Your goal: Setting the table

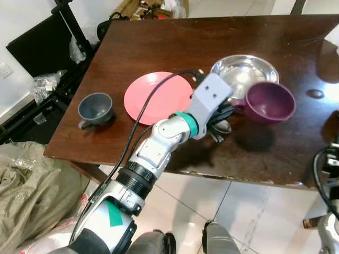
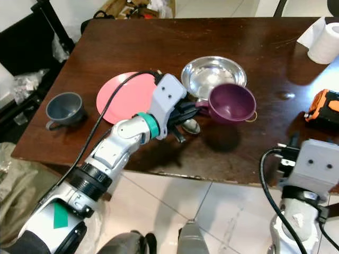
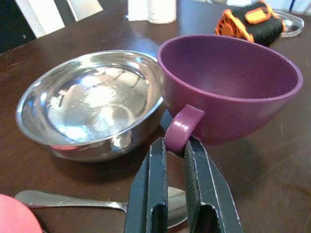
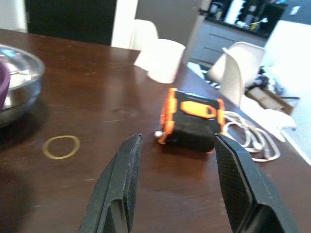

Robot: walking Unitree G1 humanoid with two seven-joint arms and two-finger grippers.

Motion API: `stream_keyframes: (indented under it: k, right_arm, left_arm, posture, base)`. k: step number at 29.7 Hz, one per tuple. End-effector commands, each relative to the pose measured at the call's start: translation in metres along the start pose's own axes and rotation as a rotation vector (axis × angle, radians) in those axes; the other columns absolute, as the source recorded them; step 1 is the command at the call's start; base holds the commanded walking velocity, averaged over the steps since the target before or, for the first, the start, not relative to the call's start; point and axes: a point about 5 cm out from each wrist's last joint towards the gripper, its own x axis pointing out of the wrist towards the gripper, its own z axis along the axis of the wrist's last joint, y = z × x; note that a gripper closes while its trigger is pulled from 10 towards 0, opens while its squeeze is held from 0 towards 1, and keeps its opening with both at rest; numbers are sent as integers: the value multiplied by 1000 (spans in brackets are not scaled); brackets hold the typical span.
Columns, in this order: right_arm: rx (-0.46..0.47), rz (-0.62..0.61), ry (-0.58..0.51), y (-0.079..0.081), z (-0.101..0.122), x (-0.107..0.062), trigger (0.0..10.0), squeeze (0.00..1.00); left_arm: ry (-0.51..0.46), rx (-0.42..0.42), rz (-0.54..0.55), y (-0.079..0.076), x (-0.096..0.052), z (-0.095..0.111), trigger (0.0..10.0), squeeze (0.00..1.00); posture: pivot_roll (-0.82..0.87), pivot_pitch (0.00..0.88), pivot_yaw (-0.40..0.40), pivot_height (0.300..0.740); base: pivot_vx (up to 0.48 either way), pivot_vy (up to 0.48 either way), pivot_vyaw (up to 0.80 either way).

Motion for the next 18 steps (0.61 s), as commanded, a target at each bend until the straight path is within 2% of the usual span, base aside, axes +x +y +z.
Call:
stream_keyframes:
  k: [1, 6, 8, 9, 10, 12, 13, 14, 15, 16, 18]
  right_arm:
    - [24, -51, -35, -11, 9, -1, 10000, 0]
    - [53, -44, -55, -9, 14, 2, 10000, 0]
    - [69, -25, -59, -4, 16, 2, 10000, 0]
    - [91, 10, -62, 4, 17, 2, 10000, 0]
    - [120, 49, -66, 14, 19, 2, 10000, 0]
    - [120, 49, -66, 14, 19, 2, 10000, 0]
    - [145, 91, -71, 25, 22, 1, 10000, 0]
    - [145, 91, -71, 25, 22, 1, 10000, 0]
    - [170, 123, -73, 34, 25, 0, 10000, 0]
    - [170, 123, -73, 34, 25, 0, 10000, 0]
    - [199, 174, -73, 47, 28, -4, 10000, 0]
  left_arm:
    - [-15, -78, -133, -56, 17, -9, 10000, 0]
    - [24, -93, -154, -66, 11, -23, 10000, 0]
    - [37, -105, -154, -68, 10, -28, 10000, 0]
    - [45, -120, -146, -69, 10, -32, 10000, 0]
    - [51, -133, -129, -69, 10, -36, 10000, 173]
    - [51, -133, -129, -69, 10, -36, 10000, 173]
    - [54, -149, -110, -69, 10, -38, 10000, 569]
    - [54, -149, -110, -69, 10, -38, 10000, 569]
    - [52, -162, -92, -68, 12, -40, 10000, 1000]
    - [52, -162, -92, -68, 12, -40, 10000, 1000]
    - [36, -182, -68, -65, 14, -37, 10000, 1000]
  posture:
    - [-160, 102, 215, 740]
    - [-163, 106, 219, 740]
    - [-163, 106, 219, 740]
    - [-157, 106, 210, 740]
    - [-156, 106, 208, 740]
    - [-156, 106, 208, 740]
    - [-156, 106, 208, 740]
    - [-156, 106, 208, 740]
    - [-153, 105, 202, 740]
    - [-153, 105, 202, 740]
    - [-149, 102, 195, 740]
  base:
    - [0, 0, 0]
    - [0, 0, 0]
    - [0, 0, 0]
    - [0, 0, 0]
    - [0, 0, 0]
    - [0, 0, 0]
    - [0, 0, 0]
    - [0, 0, 0]
    - [0, 0, 0]
    - [0, 0, 0]
    - [0, 0, 0]
